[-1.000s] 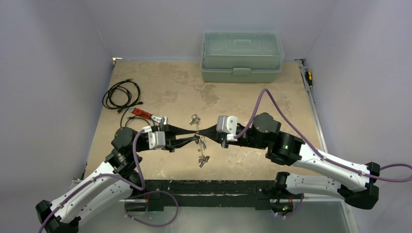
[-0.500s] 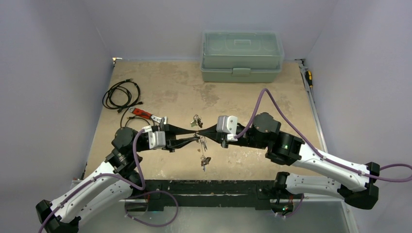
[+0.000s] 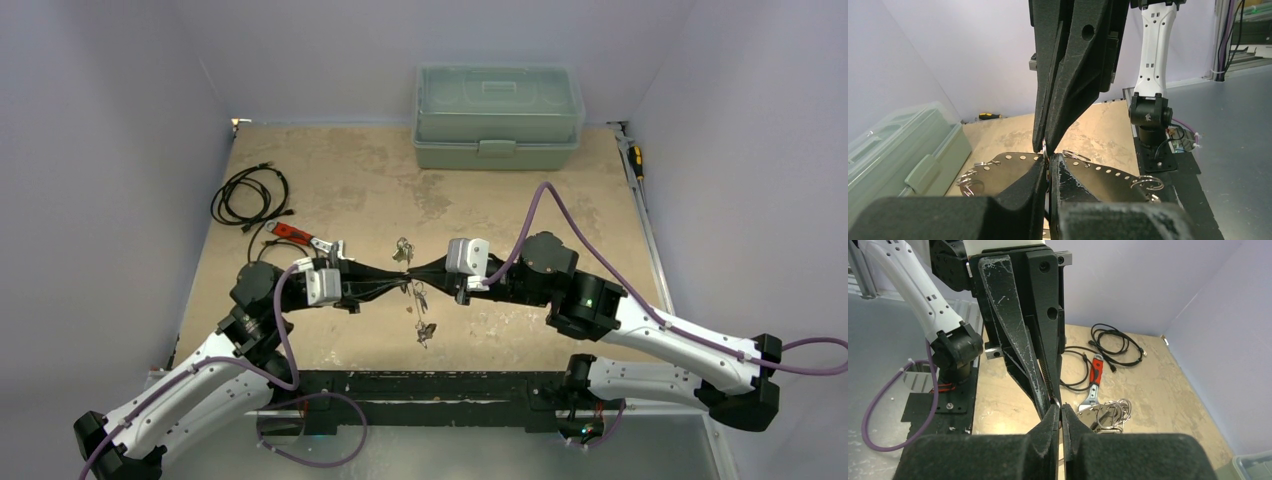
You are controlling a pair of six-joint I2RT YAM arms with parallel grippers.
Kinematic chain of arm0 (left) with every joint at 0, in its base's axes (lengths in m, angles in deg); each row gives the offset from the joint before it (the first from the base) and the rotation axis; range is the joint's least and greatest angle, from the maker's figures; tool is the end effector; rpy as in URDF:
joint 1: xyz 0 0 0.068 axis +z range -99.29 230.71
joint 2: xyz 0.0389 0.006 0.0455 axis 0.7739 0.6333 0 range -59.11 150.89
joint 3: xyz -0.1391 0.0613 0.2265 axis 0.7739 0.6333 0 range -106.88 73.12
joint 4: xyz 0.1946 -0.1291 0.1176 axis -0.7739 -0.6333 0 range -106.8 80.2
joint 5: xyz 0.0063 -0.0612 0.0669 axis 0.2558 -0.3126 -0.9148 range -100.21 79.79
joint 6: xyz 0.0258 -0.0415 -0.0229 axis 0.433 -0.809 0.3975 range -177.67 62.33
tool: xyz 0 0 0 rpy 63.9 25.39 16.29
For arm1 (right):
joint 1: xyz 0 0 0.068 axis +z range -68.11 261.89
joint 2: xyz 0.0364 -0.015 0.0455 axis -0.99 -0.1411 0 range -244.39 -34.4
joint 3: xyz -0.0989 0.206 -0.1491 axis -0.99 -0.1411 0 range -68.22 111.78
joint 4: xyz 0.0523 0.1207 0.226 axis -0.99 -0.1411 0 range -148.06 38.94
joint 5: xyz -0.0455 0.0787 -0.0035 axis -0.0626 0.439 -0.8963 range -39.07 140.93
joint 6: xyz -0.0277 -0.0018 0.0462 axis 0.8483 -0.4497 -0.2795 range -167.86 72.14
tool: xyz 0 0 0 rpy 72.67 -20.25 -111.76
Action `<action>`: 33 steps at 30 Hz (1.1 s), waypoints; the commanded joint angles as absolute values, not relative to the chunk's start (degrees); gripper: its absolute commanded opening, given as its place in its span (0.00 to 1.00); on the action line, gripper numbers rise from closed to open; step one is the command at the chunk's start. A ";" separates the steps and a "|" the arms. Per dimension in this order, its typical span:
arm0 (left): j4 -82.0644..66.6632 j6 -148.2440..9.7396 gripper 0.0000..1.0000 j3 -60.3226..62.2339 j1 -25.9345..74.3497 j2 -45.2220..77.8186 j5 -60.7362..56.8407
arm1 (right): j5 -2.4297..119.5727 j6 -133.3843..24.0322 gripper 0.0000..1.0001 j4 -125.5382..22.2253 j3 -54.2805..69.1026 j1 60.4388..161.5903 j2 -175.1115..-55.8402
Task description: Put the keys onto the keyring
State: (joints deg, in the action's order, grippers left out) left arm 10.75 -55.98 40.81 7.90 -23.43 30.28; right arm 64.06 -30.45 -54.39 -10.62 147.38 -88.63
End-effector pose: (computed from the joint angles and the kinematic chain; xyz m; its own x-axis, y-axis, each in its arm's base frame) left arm 0.0945 -0.1191 0.3428 0.2454 -0.1968 -0.9492 0.9651 0.1422 0.2200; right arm 0.0821 0.1994 0.4022 0.2935 -0.0585 -0.9542 -0.9354 0.1885 -0.2993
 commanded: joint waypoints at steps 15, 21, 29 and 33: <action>0.13 -46.95 0.00 36.61 7.86 -21.66 26.89 | 60.56 -24.49 0.48 -85.36 10.52 147.37 -98.44; -1.38 -46.55 0.00 36.26 7.82 -21.09 26.57 | 60.48 -22.70 0.46 -93.01 14.95 147.37 -102.16; -2.31 -46.29 0.00 35.95 7.90 -20.79 27.27 | 61.74 -21.73 0.41 -94.35 16.76 147.37 -105.16; -2.50 -46.24 0.00 35.95 7.90 -20.71 27.35 | 61.22 -21.07 0.37 -93.43 16.98 147.37 -105.67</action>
State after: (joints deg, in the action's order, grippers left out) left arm -5.03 -47.41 38.84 7.83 -20.32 27.00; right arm 60.97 -22.52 -93.82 14.10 147.14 -105.70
